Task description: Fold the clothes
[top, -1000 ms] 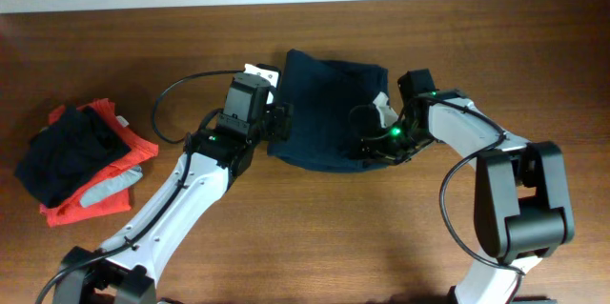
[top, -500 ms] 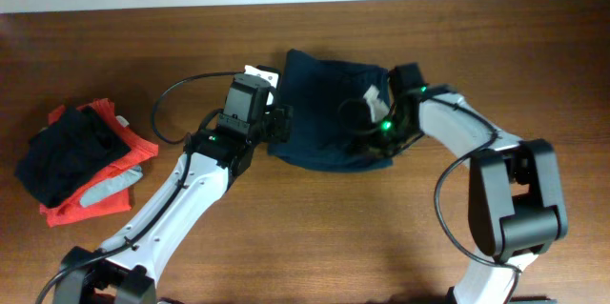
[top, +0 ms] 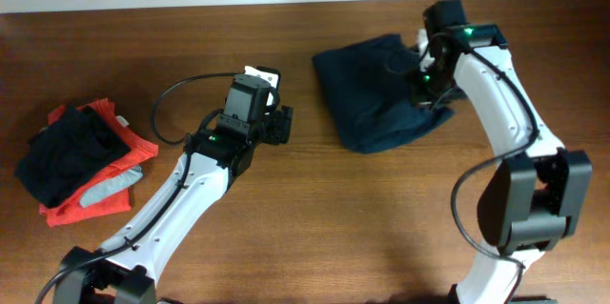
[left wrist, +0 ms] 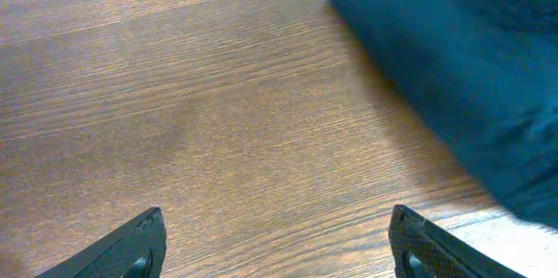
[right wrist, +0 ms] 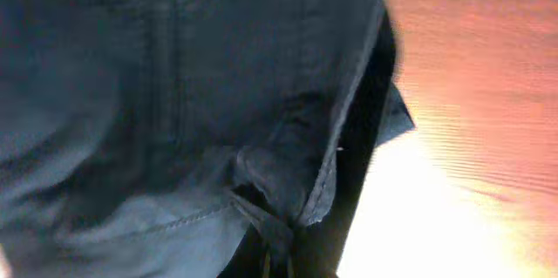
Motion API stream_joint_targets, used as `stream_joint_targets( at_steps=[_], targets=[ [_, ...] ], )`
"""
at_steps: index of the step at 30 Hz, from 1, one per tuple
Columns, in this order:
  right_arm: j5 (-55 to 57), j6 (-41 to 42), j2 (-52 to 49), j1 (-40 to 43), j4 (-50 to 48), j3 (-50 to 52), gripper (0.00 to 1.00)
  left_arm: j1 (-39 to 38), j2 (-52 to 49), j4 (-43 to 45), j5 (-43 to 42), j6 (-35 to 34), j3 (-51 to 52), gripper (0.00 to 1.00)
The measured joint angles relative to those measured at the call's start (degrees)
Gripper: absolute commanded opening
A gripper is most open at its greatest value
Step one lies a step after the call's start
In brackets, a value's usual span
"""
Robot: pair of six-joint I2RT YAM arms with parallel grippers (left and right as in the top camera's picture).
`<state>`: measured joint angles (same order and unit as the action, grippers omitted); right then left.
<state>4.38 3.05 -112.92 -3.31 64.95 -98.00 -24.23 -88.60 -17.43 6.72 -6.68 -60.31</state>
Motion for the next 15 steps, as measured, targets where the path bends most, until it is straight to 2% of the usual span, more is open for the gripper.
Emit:
stream_joint_targets(
  at_steps=[9, 10, 11, 15],
  targets=[
    [5.92, -0.02, -5.44, 6.75, -5.92, 0.85, 0.08, 0.00, 0.00, -0.15, -0.02, 0.00, 0.00, 0.83],
    [6.12, -0.07, -5.73, 7.04, -6.58, 0.85, 0.09, 0.00, 0.00, -0.15, -0.02, 0.00, 0.00, 0.83],
    [6.29, -0.02, -6.12, 7.15, -7.19, 0.85, 0.19, 0.00, 0.00, -0.17, -0.02, 0.00, 0.00, 0.83],
    [6.49, -0.07, -7.85, 7.26, -9.97, 0.85, 0.27, 0.00, 0.00, -0.31, -0.02, 0.00, 0.00, 0.83]
  ],
)
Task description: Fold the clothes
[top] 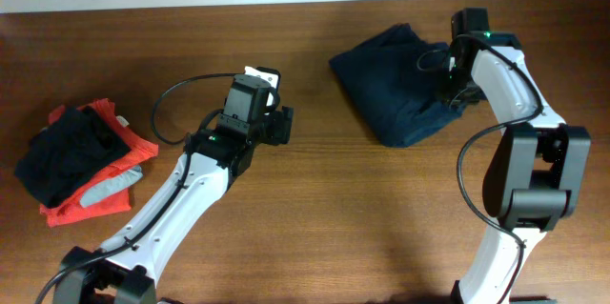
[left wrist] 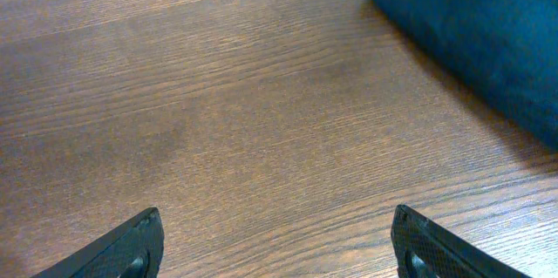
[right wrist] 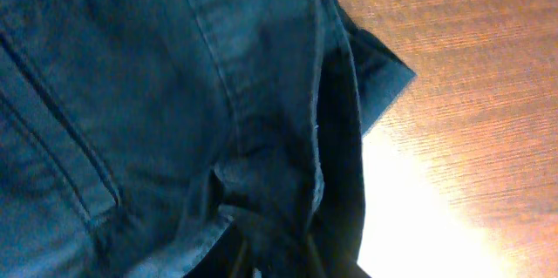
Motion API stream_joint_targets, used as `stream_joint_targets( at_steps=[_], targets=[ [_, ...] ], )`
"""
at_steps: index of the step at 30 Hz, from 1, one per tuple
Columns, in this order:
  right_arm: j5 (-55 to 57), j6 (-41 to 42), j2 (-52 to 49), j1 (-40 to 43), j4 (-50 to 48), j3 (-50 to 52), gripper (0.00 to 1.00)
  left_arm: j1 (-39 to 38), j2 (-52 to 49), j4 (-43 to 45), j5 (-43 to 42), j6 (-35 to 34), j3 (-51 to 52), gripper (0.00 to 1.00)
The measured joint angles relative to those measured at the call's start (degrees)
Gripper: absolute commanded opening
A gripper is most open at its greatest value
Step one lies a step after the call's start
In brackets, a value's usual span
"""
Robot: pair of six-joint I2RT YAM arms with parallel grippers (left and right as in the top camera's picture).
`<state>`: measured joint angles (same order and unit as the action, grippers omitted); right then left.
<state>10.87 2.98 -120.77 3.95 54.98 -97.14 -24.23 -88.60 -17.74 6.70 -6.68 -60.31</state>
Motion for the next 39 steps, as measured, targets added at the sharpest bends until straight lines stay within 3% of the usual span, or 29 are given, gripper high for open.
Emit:
stream_joint_targets(
  at_steps=[11, 18, 23, 27, 33, 39],
  targets=[
    [-5.33, -0.81, -4.90, -0.02, -0.07, 0.00, 0.28, 0.00, 0.00, -1.33, 0.00, 0.00, 0.00, 0.84],
    [-12.68, -2.10, -6.12, -1.36, 10.88, -0.13, 0.28, 0.00, 0.00, -1.33, 0.00, 0.00, 0.00, 0.84],
    [-20.63, -2.23, -6.88, -7.65, 18.78, -0.13, 0.28, 0.00, 0.00, -1.36, 0.00, 0.02, 0.00, 0.84],
    [-26.69, -3.17, -7.15, -14.56, 19.58, -0.13, 0.28, 0.00, 0.00, -1.36, 0.00, 0.00, 0.00, 0.84],
    [-31.15, -2.51, -7.15, -24.61, 19.10, -0.13, 0.04, 0.00, 0.00, -1.33, 0.00, 0.00, 0.00, 0.84],
    [-26.01, 0.00, -6.29, -24.72, 19.50, -0.28, 0.04, 0.00, 0.00, -1.36, 0.00, 0.00, 0.00, 0.84]
  ],
)
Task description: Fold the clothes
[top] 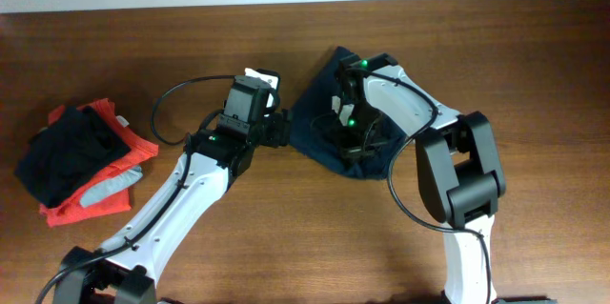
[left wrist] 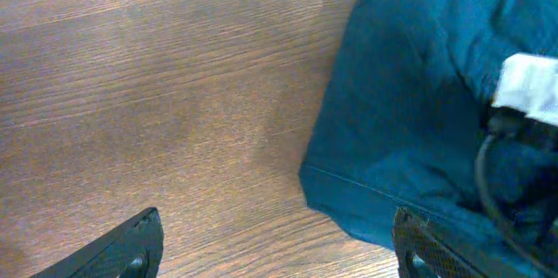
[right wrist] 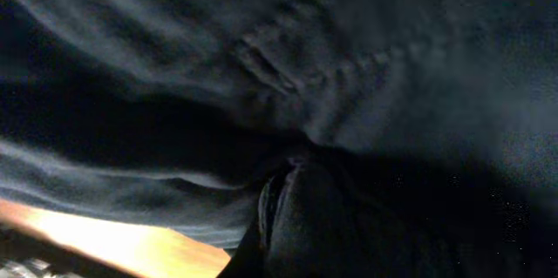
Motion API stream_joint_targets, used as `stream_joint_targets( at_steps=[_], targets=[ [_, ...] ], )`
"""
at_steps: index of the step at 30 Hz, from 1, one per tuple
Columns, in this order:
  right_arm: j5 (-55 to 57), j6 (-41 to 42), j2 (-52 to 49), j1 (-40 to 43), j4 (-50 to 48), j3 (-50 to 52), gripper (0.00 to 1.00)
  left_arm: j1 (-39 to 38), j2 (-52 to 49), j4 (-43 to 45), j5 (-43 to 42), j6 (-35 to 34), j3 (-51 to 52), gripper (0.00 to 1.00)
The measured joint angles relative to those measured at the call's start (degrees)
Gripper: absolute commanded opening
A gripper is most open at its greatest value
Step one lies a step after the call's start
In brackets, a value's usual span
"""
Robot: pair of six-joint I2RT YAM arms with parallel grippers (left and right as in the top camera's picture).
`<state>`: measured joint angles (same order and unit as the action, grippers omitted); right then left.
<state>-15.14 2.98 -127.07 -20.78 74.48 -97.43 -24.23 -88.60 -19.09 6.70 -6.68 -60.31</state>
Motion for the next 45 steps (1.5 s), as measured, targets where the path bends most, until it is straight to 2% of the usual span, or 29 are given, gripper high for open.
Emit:
stream_joint_targets(
  at_steps=[4, 8, 12, 14, 18, 20, 23, 27, 30, 35, 37, 40, 45],
  targets=[
    [6.69, 1.05, 3.67, 0.00, 1.92, -3.56, 0.04, 0.00, 0.00, 0.00, 0.00, 0.00, 0.00, 0.84],
    [23.21, 6.47, 11.98, 0.66, -0.44, -8.55, 0.04, 0.00, 0.00, 0.00, 0.00, 0.02, 0.00, 0.84],
    [29.62, 8.55, 13.03, 4.48, -1.25, -8.94, 0.06, 0.00, 0.00, -0.26, 0.00, 0.00, 0.00, 0.84],
    [30.40, 9.14, 11.37, 7.74, -0.52, -8.26, 0.13, 0.00, 0.00, -0.57, 0.00, 0.00, 0.00, 0.84],
    [30.14, 9.92, 7.78, 13.40, -0.02, -3.93, 0.47, 0.00, 0.00, -0.68, 0.00, 0.00, 0.00, 0.84],
    [30.08, 9.99, 7.06, 15.04, 0.28, -2.54, 0.57, 0.00, 0.00, -0.70, 0.00, 0.02, 0.00, 0.84],
    [30.21, 9.38, 6.99, 16.61, 0.31, -2.34, 0.70, 0.00, 0.00, -0.70, 0.00, 0.02, 0.00, 0.84],
    [30.36, 8.96, 6.99, 19.08, 0.20, -2.95, 0.78, 0.00, 0.00, -0.70, -0.02, 0.00, 0.00, 0.84],
    [26.97, 7.15, 6.99, 22.08, -1.84, -4.44, 0.82, 0.00, 0.00, -0.70, 0.00, 0.02, 0.00, 0.84],
    [10.95, 0.46, 6.93, 29.29, -5.20, -5.60, 0.82, 0.00, 0.00, -0.72, 0.00, 0.00, 0.00, 0.84],
    [7.96, -0.61, 6.78, 31.01, -7.41, -5.62, 0.82, 0.00, 0.00, -0.72, 0.00, 0.00, 0.00, 0.84],
    [3.23, -2.64, 5.97, 32.68, -10.49, -5.77, 0.88, 0.00, 0.00, -0.76, -0.02, 0.00, 0.00, 0.84],
    [-5.35, -6.43, 3.61, 32.63, -13.29, -5.77, 0.89, 0.00, 0.00, -0.83, 0.00, 0.00, 0.00, 0.84]
  ],
)
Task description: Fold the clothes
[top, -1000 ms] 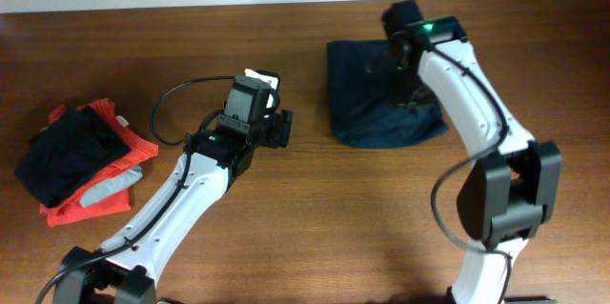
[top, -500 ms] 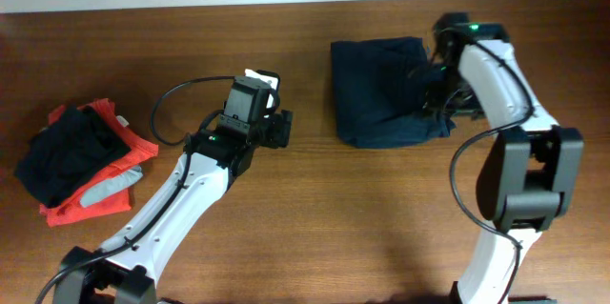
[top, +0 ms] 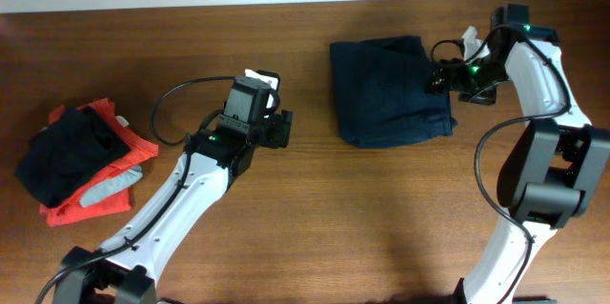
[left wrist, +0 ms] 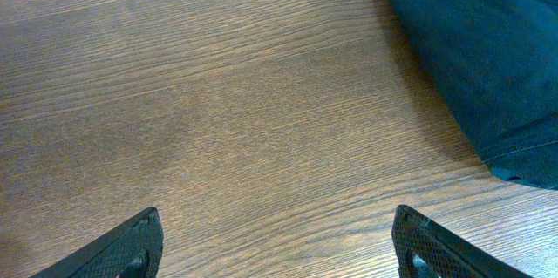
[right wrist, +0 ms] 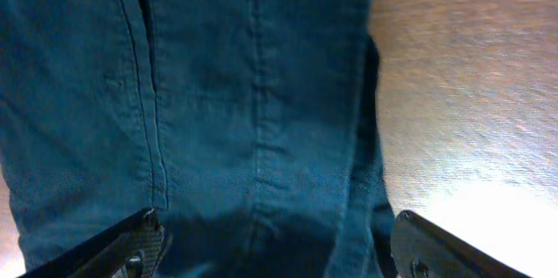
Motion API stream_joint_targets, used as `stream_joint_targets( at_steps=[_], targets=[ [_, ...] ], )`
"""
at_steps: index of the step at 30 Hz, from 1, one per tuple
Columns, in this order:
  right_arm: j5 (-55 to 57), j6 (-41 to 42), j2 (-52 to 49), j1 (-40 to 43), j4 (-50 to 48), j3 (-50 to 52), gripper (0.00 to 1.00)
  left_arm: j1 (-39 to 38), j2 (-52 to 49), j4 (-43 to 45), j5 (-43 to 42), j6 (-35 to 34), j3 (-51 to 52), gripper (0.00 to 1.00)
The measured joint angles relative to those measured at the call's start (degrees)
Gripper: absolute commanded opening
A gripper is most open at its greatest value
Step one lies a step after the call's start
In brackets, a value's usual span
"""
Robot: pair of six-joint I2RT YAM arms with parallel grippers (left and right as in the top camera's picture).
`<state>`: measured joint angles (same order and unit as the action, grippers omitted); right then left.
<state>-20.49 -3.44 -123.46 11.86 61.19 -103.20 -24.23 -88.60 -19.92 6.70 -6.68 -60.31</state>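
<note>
A dark blue garment [top: 389, 93] lies folded into a rough rectangle on the wooden table [top: 315, 209], back centre-right. My right gripper [top: 440, 77] hovers open at its right edge, over the cloth [right wrist: 218, 95], with nothing between the fingers [right wrist: 135, 245]. A corner of the same garment [left wrist: 488, 60] fills the upper right of the left wrist view. My left gripper [top: 283, 125] stands open over bare wood, left of the garment. At the far left lies a pile of black, red and grey clothes [top: 81, 163].
The table's back edge meets a white wall. A black cable [top: 172, 99] loops beside the left arm. The right arm's base stands at the front right [top: 534, 199].
The right gripper was shut in the dark blue cloth near the table's centre; now it is open at the garment's right edge. The garment lies further right, flatter and squarer.
The right gripper held the blue garment bunched at the back right, then a little further right. Later it was with the cloth at the centre, close to the left gripper. Now the garment lies as a neat rectangle, released. The left arm stayed put.
</note>
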Motion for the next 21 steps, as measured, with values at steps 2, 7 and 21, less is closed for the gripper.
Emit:
stream_joint_targets(
  at_steps=[2, 7, 21],
  targets=[
    [-1.16, -0.39, -1.38, 0.00, -1.14, 0.00, 0.89, 0.00, 0.00, 0.00, 0.00, 0.00, 0.00, 0.84],
    [-2.12, -1.09, -5.60, 0.00, -5.25, 0.00, 0.87, 0.00, 0.00, -0.02, 0.00, 0.02, 0.00, 0.84],
    [-2.84, -1.25, -7.21, 0.00, -7.93, 0.00, 0.04, 0.00, 0.00, -0.02, 0.00, 0.00, 0.00, 0.84]
  ],
)
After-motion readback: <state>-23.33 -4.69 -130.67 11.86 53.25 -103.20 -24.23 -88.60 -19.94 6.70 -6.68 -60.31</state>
